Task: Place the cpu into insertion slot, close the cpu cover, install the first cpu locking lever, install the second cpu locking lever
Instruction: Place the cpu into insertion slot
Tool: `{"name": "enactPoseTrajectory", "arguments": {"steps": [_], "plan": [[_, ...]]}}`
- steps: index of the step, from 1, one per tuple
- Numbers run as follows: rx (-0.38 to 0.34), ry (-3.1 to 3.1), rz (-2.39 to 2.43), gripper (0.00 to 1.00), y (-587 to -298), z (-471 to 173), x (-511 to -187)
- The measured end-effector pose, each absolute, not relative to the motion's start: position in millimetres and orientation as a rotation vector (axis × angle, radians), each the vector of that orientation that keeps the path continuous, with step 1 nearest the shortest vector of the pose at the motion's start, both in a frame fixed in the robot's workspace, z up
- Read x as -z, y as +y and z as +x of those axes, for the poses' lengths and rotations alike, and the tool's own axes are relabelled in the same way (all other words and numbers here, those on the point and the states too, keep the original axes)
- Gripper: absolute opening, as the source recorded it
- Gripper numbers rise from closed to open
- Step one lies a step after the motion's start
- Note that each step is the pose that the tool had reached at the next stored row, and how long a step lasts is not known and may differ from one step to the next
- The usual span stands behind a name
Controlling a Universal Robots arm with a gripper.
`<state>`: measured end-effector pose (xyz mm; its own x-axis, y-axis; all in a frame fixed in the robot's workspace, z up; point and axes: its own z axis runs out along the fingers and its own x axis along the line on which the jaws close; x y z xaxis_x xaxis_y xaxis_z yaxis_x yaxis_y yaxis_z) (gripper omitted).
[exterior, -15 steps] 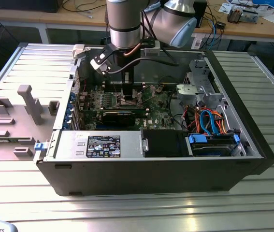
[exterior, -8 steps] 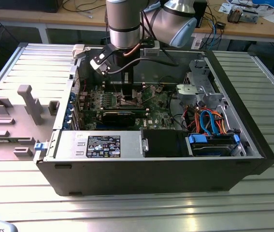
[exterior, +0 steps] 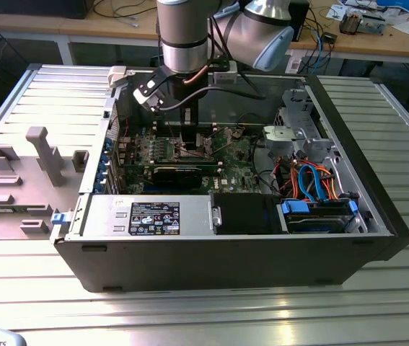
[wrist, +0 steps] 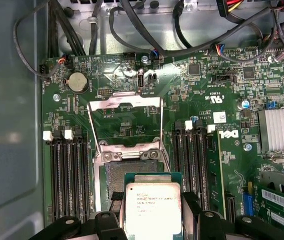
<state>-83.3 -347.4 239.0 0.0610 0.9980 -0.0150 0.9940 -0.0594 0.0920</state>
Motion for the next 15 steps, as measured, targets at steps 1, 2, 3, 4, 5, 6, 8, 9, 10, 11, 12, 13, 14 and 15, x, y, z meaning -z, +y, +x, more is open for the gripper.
{"name": "enactPoseTrajectory", "arguments": {"steps": [1, 2, 3, 4, 5, 6, 8, 9, 10, 11, 12, 13, 14, 15], "plan": [[-0.08, 2.1, 2.23, 0.54, -347.3, -83.6, -238.9], [-0.08, 2.1, 2.23, 0.54, -347.3, -83.8, -238.8], [-0.08, 2.1, 2.23, 0.54, -347.3, -84.1, -238.7], [-0.08, 2.1, 2.23, 0.54, -347.3, -84.3, -238.6], [-0.08, 2.1, 2.23, 0.54, -347.3, -84.5, -238.5], [-0.08, 2.1, 2.23, 0.54, -347.3, -84.7, -238.4], [-0.08, 2.1, 2.23, 0.54, -347.3, -85.2, -238.2], [-0.08, 2.1, 2.23, 0.54, -347.3, -85.5, -238.1], [-0.08, 2.1, 2.23, 0.54, -347.3, -86.5, -237.5], [-0.08, 2.1, 2.23, 0.54, -347.2, -87.1, -237.2], [-0.08, 2.1, 2.23, 0.54, -347.2, -87.4, -237.1], [-0.08, 2.1, 2.23, 0.54, -347.2, -87.4, -237.1], [-0.08, 2.1, 2.23, 0.54, -347.2, -87.5, -237.0], [-0.08, 2.1, 2.23, 0.54, -347.2, -87.7, -236.8]]}}
